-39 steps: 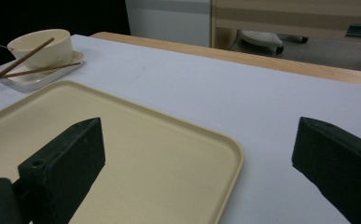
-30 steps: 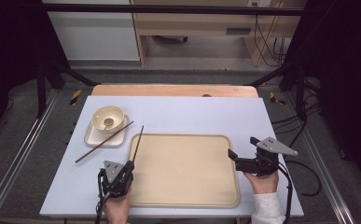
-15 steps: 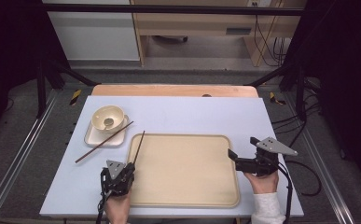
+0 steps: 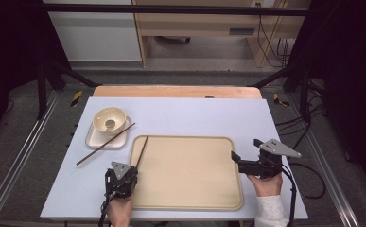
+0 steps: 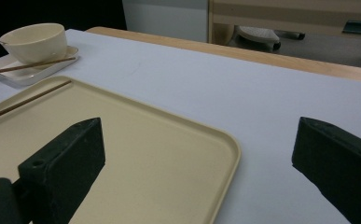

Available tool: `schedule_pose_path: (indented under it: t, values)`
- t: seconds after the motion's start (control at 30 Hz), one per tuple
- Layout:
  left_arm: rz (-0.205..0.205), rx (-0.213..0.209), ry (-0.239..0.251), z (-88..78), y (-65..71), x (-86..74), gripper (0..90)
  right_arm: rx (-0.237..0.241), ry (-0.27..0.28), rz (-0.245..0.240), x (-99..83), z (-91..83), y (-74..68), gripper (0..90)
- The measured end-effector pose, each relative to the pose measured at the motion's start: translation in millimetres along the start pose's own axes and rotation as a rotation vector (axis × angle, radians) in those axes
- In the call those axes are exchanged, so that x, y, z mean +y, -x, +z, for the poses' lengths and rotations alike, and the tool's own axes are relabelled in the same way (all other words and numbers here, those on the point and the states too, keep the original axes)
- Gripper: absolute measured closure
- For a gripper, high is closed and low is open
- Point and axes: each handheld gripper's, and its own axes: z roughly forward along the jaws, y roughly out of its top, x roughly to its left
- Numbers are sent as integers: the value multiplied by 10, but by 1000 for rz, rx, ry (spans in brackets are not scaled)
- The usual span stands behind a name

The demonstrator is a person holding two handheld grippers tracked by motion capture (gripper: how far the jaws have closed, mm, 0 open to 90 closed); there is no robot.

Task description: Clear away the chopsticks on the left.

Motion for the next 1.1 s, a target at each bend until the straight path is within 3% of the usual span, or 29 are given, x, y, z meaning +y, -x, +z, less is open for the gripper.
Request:
schedule_pose_path:
  t: [0.57, 0.77, 0.87, 1.1]
  values:
    - [3, -51, -13, 24, -20, 30, 800, 0, -14, 2, -9, 21, -7, 30]
    - [31, -66, -9, 18, 2, 43, 786, -2, -12, 2, -8, 16, -1, 30]
    - [38, -87, -1, 8, 4, 43, 780, -1, -11, 2, -8, 15, -2, 30]
    - [79, -213, 39, -26, 37, 123, 786, -3, -5, 5, -2, -3, 8, 30]
